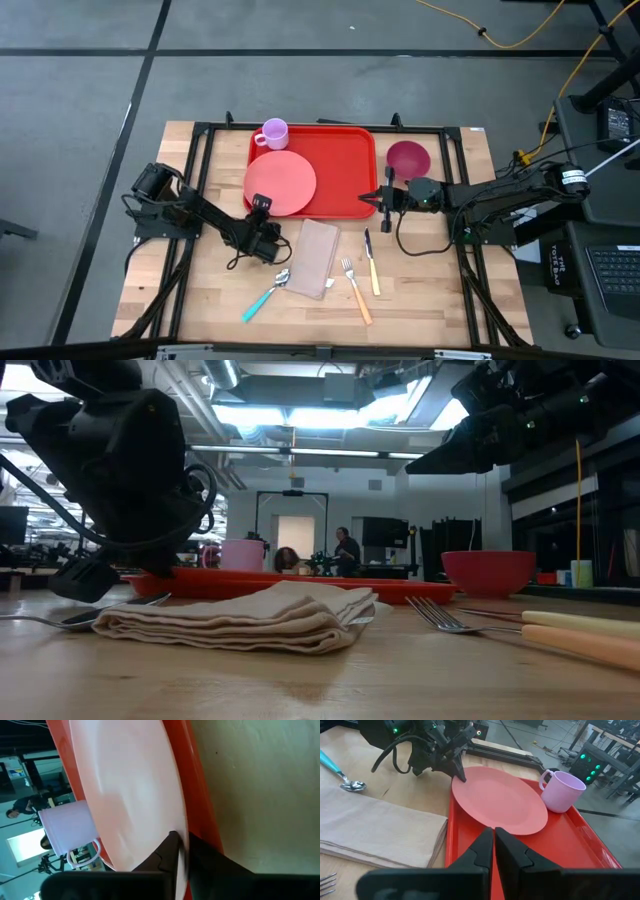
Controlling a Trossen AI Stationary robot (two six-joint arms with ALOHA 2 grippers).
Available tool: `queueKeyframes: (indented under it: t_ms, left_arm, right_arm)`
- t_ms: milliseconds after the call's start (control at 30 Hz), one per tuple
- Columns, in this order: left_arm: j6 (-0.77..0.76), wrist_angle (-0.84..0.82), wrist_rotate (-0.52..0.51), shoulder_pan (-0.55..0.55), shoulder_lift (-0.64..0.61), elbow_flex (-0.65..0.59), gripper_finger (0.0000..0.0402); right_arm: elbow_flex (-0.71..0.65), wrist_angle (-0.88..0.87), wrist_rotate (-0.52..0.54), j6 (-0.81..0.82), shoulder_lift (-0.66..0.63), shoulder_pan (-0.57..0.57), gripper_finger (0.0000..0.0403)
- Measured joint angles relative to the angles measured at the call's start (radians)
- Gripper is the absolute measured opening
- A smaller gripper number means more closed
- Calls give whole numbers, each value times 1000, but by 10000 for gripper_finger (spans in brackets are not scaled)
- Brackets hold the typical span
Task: Set up tray
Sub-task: Put the light orange plate on top of the orange serving tray, then put the pink bowl on top of the light orange plate
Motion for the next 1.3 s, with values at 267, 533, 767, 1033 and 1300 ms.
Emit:
queueKeyframes:
  t_ms: [267,533,767,1033,1300]
  left_arm:
    - [-7,1,-20,-2,1,0,52]
    - [-23,30,-26,-38,-24,0,75]
    - [-36,22,-35,-54,-148,0,91]
    - [-36,17,33,-37,-218,0,94]
    - [-36,13,22,-57,-231,0,97]
  right_arm:
    - [0,0,0,0,0,0,23]
    - [0,-1,-1,0,0,0,23]
    - [0,-2,-2,1,0,0,23]
    - [0,-1,-11,4,0,0,23]
    - [0,-1,-29,3,0,0,23]
